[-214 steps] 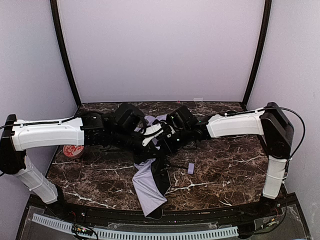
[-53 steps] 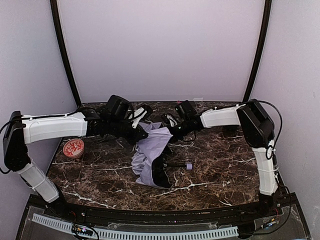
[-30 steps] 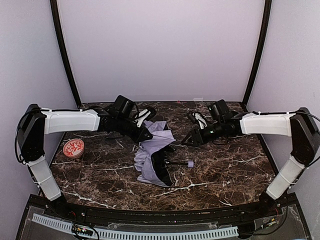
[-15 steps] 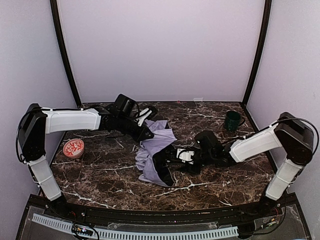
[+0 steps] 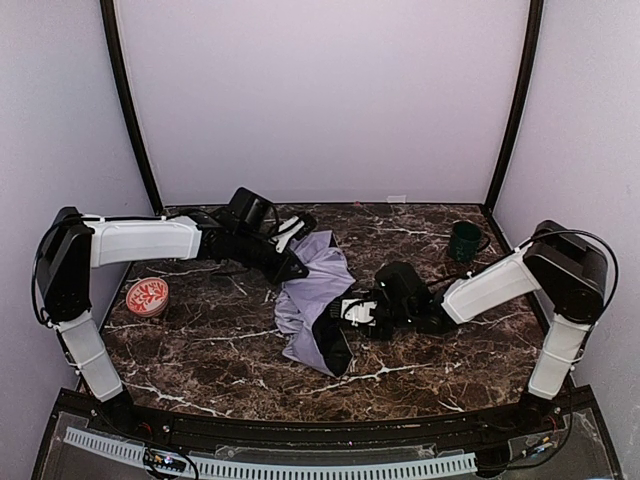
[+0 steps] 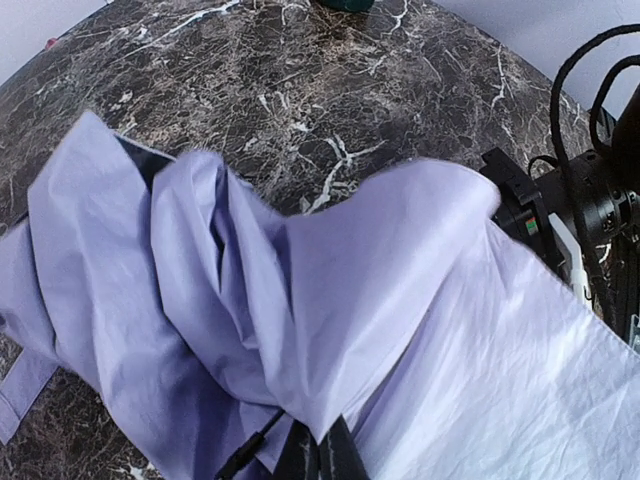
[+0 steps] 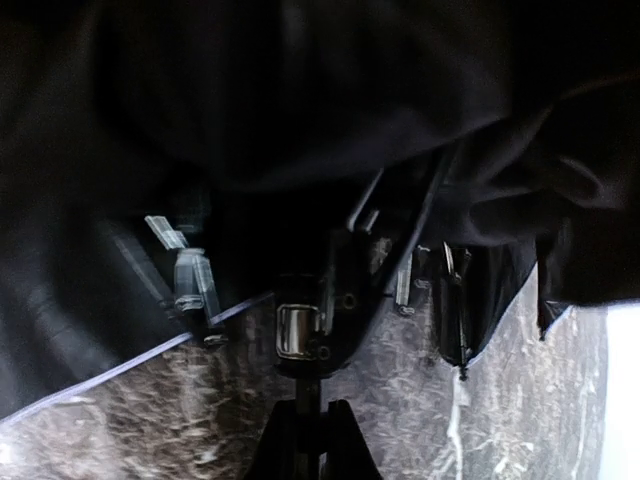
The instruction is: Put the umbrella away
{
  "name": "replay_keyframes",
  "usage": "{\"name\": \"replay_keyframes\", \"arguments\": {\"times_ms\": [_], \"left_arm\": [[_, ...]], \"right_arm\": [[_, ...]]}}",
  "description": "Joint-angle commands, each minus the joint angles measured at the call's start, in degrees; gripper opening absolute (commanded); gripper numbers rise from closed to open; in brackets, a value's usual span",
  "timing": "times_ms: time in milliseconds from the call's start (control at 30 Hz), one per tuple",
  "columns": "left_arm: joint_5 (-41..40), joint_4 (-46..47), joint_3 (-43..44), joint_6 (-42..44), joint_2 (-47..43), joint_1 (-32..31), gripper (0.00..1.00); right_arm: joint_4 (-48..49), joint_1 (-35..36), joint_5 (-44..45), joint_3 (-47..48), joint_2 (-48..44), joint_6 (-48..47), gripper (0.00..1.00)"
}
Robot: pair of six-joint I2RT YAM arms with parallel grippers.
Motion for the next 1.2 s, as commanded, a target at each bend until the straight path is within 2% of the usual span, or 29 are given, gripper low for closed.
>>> {"name": "replay_keyframes", "arguments": {"times_ms": [0,67,167,233,300,400,500,600,767,900,1000,1100,1167], "left_arm": [[1.29,-0.35,1.50,2.47,-1.06,0.38,0.02],[1.70,-0.01,1.48,4.18,-2.27,0.50,0.17],[-0.03,-0.44,1.62,8.29,-5.68,0.46,0.56],[-3.91,0.17,0.17,10.47,-10.03,0.45,0.71],[-5.51,2.20,-2.96,12.06,-16.18,0.19,0.78],[-6.41,5.51,-10.27,16.24,-27.79,-3.71,0.82],[-8.54,6.52,-17.82,23.32,-35.80,-12.66,0.84],[-2.76,4.77,-22.78,27.58,-38.61,-17.51,0.86],[-6.16,3.19,-22.68,35.21,-35.03,-23.18,0.95],[-4.53,12.61,-24.25,37.18,-31.15,-23.96,0.99],[-2.94,13.15,-23.43,35.95,-26.72,-24.17,0.99],[-4.74,16.17,-24.47,34.21,-23.71,-24.44,0.93],[-7.92,17.78,-24.04,32.96,-22.01,-24.54,0.81]], "right_arm": [[-4.30,0.30,0.37,-0.09,0.00,-0.64,0.00],[-6.10,0.22,-1.84,0.51,-1.22,1.01,0.00],[-8.33,-0.74,-8.38,1.08,-3.38,4.44,0.00],[-10.49,-2.24,-14.42,1.88,-4.23,6.93,0.00],[-13.68,-3.69,-20.17,3.39,-4.36,9.02,0.00],[-17.50,-4.94,-25.99,5.42,-3.79,12.63,0.00],[-18.14,-5.46,-28.25,5.25,-3.43,14.80,0.00],[-19.56,-5.49,-30.26,5.74,-2.84,15.81,0.00],[-23.46,-5.41,-31.08,8.31,-1.97,17.69,0.00],[-24.95,-4.01,-29.88,8.61,-2.63,19.03,0.00],[-24.63,-3.01,-29.07,8.03,-3.57,19.93,0.00],[-24.64,-2.00,-28.38,7.57,-3.81,20.42,0.00],[-25.23,-1.22,-28.27,8.07,-3.79,20.86,0.00]]}}
